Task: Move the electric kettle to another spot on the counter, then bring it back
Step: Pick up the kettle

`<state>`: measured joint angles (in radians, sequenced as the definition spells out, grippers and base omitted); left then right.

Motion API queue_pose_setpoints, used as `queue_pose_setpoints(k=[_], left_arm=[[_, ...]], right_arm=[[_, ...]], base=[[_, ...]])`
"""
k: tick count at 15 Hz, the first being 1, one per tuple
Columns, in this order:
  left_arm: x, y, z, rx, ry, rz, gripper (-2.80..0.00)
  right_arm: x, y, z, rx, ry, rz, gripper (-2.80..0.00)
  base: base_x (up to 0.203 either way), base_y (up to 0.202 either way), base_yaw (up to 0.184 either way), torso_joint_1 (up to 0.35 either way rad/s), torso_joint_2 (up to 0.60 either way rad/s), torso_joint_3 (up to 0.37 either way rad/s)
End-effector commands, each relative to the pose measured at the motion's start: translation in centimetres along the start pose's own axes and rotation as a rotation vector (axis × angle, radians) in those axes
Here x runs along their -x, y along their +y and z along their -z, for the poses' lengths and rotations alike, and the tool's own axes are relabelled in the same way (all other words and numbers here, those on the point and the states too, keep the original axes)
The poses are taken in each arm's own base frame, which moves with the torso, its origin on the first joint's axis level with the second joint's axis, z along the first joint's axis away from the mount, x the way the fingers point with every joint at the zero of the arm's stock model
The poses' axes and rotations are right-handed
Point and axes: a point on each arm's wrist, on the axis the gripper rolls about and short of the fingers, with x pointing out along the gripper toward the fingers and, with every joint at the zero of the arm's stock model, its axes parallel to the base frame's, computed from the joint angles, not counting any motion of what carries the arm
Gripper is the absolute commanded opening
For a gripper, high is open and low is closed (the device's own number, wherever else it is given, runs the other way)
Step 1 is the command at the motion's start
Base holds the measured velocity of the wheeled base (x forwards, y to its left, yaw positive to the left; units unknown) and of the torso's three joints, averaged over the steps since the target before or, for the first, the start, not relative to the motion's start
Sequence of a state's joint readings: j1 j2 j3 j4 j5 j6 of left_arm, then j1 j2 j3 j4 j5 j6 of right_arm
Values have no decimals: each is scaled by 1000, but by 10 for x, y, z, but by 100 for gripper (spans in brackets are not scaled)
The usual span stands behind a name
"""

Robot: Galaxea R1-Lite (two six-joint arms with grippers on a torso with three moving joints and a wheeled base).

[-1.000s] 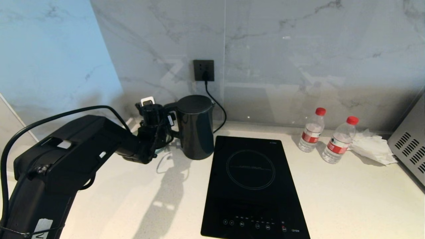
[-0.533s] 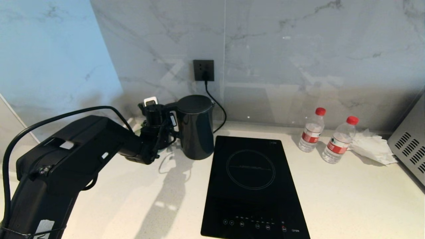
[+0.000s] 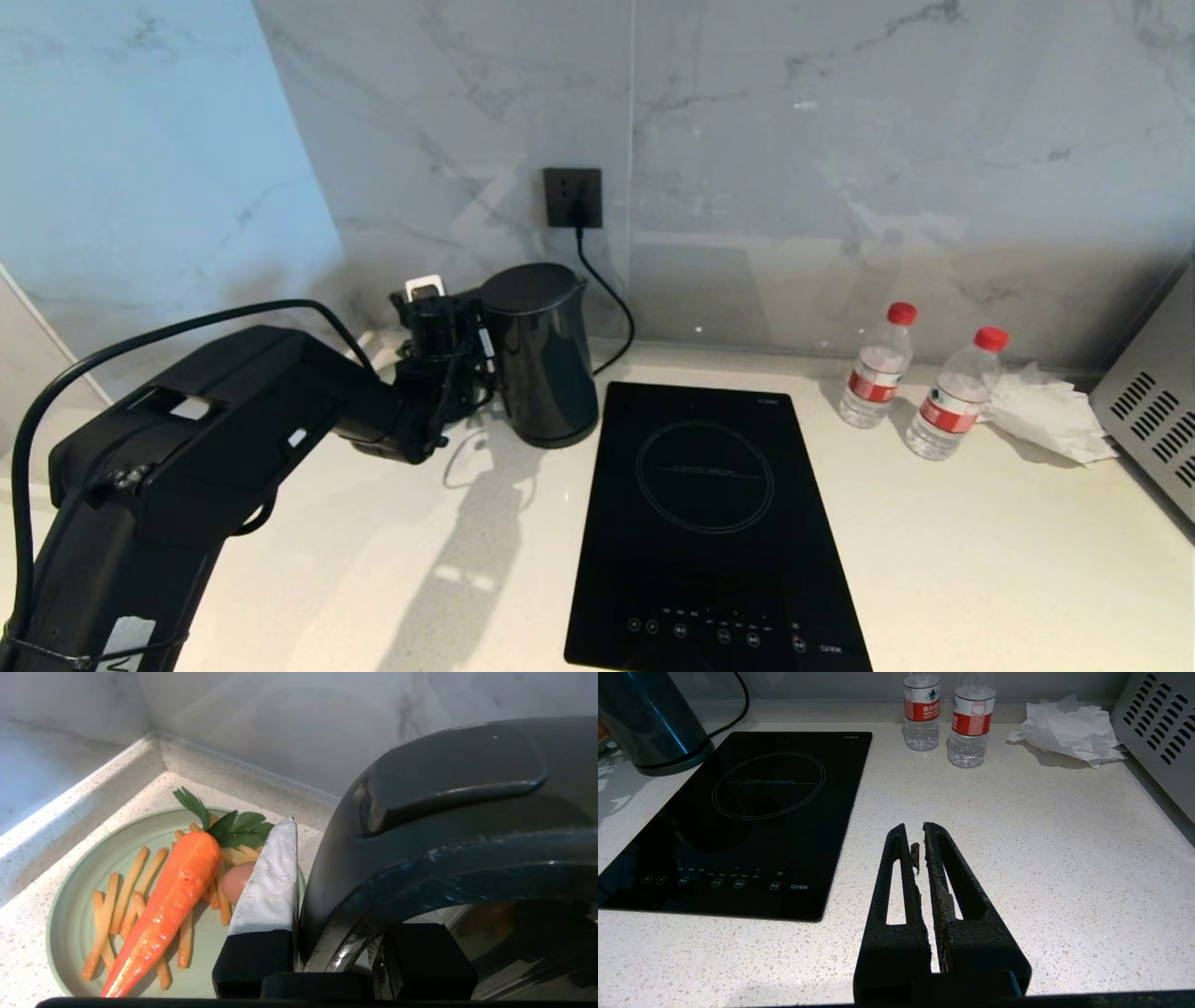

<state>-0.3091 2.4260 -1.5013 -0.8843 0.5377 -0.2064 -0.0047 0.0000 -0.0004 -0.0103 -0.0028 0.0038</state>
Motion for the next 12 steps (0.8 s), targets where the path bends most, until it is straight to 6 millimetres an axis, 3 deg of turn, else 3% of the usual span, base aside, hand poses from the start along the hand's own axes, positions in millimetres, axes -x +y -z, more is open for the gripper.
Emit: queue_pose_setpoints(k=[1,5,12], left_arm=[[2,-1,-8,16,-20,3,-280],[11,-7,-28,35,-56,-14,-280],[19,-14,-35,41,-71,-34,-280]], right_arm=[[0,0,0,0,-1,0,-280],[0,0,0,0,0,0,-280],[0,0,0,1,1,0,-280]], base=[[0,0,0,0,0,0],[0,0,0,0,0,0],[0,0,0,0,0,0]])
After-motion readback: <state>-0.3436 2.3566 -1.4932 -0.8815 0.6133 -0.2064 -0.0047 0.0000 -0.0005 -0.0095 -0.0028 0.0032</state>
